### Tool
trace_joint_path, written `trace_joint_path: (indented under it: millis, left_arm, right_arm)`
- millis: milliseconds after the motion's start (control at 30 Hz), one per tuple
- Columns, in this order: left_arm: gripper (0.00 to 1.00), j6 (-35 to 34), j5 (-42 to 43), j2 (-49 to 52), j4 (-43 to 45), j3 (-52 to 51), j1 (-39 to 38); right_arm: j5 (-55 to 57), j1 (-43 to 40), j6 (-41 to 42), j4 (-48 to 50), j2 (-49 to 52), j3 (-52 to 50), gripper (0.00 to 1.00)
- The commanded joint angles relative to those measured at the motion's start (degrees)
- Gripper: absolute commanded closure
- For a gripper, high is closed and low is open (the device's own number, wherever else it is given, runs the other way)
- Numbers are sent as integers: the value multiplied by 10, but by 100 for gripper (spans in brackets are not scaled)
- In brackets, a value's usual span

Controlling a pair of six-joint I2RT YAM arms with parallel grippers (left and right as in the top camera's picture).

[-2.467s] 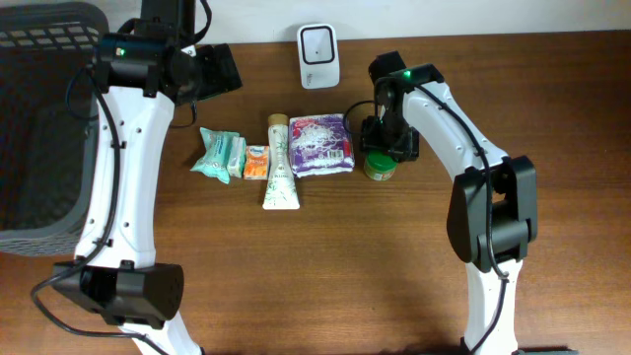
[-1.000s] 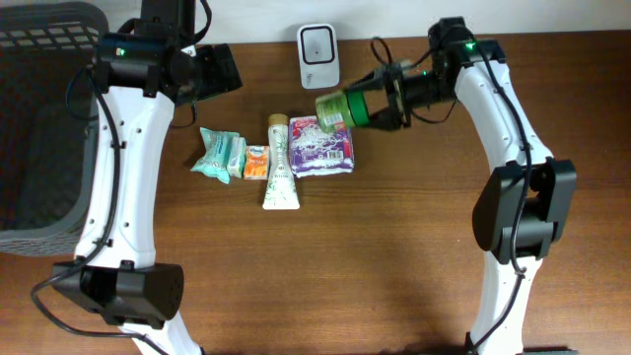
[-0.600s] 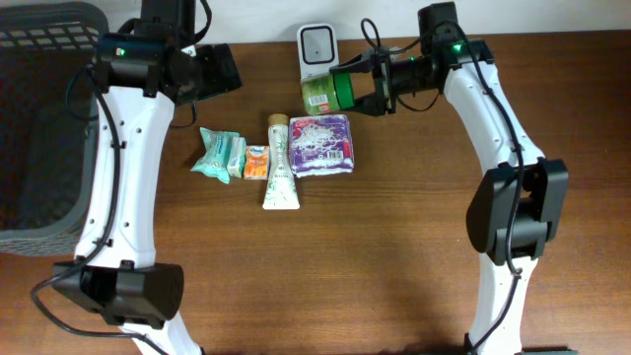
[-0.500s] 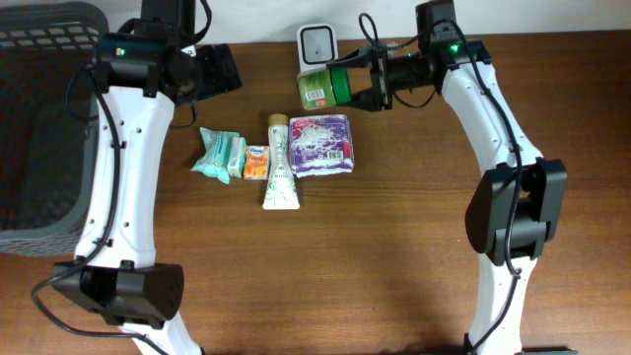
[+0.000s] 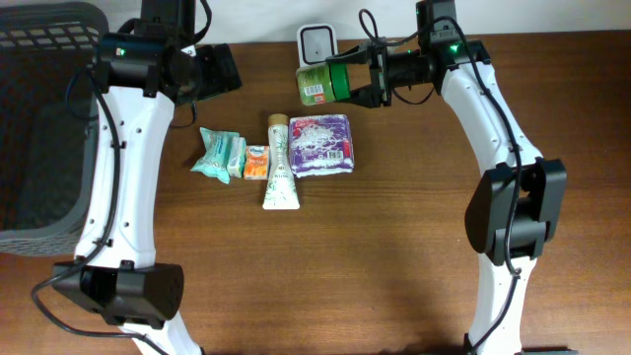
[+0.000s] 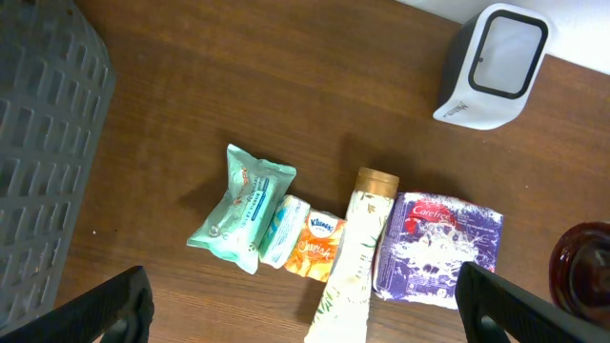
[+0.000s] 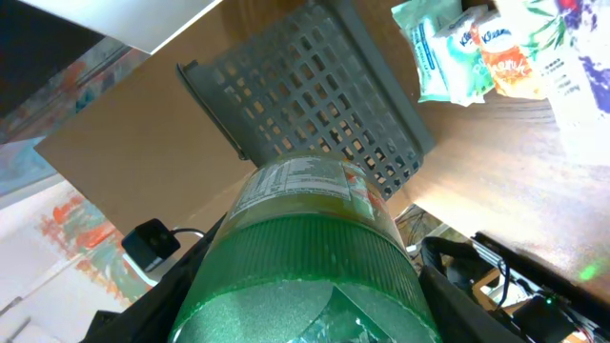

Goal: Scan the item barcode
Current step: 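Raise the green jar to the white scanner and hold it facing it, then carry the green jar to the right table edge and release it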

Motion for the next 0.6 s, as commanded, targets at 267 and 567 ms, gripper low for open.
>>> trace_joint_path:
  millis: [267, 567]
  left_arm:
    - [1, 9, -6, 0, 1, 2, 4]
    - [1, 9, -6, 0, 1, 2, 4]
  right_arm:
    - [200, 20, -135, -56, -3, 16, 51]
    - [414, 26, -267, -37, -4, 24, 50]
